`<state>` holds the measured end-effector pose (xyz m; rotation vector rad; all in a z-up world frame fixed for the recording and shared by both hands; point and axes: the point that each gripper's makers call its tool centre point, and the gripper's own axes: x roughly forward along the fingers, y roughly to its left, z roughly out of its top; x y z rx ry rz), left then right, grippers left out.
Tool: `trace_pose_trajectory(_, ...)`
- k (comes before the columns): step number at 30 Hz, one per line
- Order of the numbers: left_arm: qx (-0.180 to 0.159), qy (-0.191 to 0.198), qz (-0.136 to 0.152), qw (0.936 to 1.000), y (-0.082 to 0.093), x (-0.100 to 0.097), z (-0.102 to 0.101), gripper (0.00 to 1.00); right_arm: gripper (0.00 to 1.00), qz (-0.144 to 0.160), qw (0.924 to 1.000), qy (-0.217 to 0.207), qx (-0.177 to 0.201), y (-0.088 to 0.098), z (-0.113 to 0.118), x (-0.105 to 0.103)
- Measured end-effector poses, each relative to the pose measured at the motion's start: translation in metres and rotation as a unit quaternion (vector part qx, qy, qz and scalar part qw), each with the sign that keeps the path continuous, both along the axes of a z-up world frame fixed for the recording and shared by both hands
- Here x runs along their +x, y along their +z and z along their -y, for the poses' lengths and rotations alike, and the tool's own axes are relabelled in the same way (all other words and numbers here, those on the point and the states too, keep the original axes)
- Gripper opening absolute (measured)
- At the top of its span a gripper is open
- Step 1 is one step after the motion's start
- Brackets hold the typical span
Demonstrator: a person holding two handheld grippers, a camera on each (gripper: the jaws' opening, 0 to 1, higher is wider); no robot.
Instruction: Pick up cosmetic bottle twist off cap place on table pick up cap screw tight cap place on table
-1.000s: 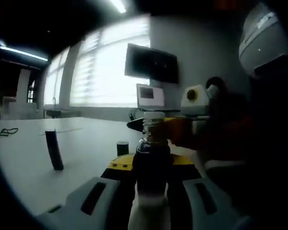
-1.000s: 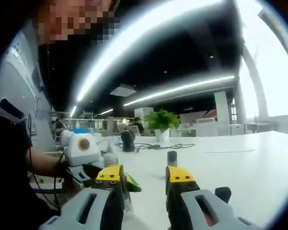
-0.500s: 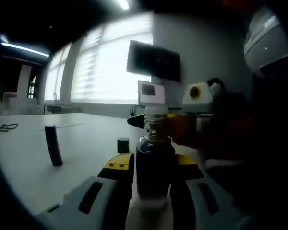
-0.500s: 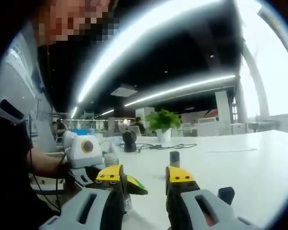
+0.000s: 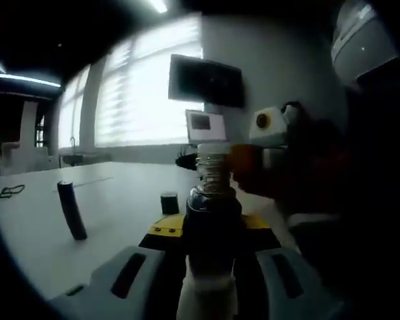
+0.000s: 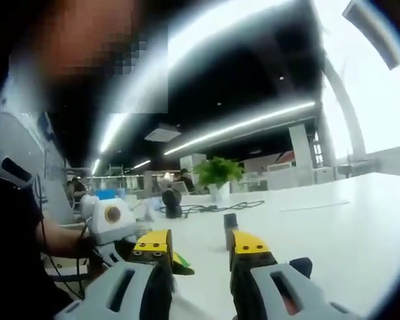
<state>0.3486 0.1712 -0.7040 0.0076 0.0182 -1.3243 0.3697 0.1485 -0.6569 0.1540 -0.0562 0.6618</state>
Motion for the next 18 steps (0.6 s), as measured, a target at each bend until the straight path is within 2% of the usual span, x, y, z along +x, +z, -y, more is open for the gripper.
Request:
trace_pose_trajectory(2,-0.003,0.007,-0.028,0.9996,-0.002,0.001,-0.001,0.16,0.27,-0.003,1.0000,-0.004,0.004,-0.001,0.003,0.001)
trace_pose_trajectory(3,0.000,0.001,-0.006,1.0000,0.000,0.001,-0.001,0.16,0.27,-0.004,1.0000,-0.005,0.007,-0.001,0.005,0.001)
trace_pose_trajectory(4,-0.003,0.004,-0.011,0.9999,-0.001,0.001,-0.001,0.16,0.27,-0.004,0.9999,-0.007,0.010,0.000,0.006,0.001)
trace_pose_trajectory(9,-0.010,0.015,-0.002,0.9998,0.000,-0.001,-0.004,0.16,0.27,-0.008,0.9998,-0.012,0.014,-0.001,0.010,0.002)
trace_pose_trajectory(11,-0.008,0.013,0.015,0.9998,0.001,-0.003,-0.004,0.16,0.26,-0.008,0.9997,-0.015,0.016,-0.003,0.013,0.003)
trace_pose_trajectory(18,-0.011,0.014,0.006,0.9998,0.001,-0.001,-0.005,0.16,0.21,-0.022,0.9982,-0.052,0.020,-0.010,0.034,0.012)
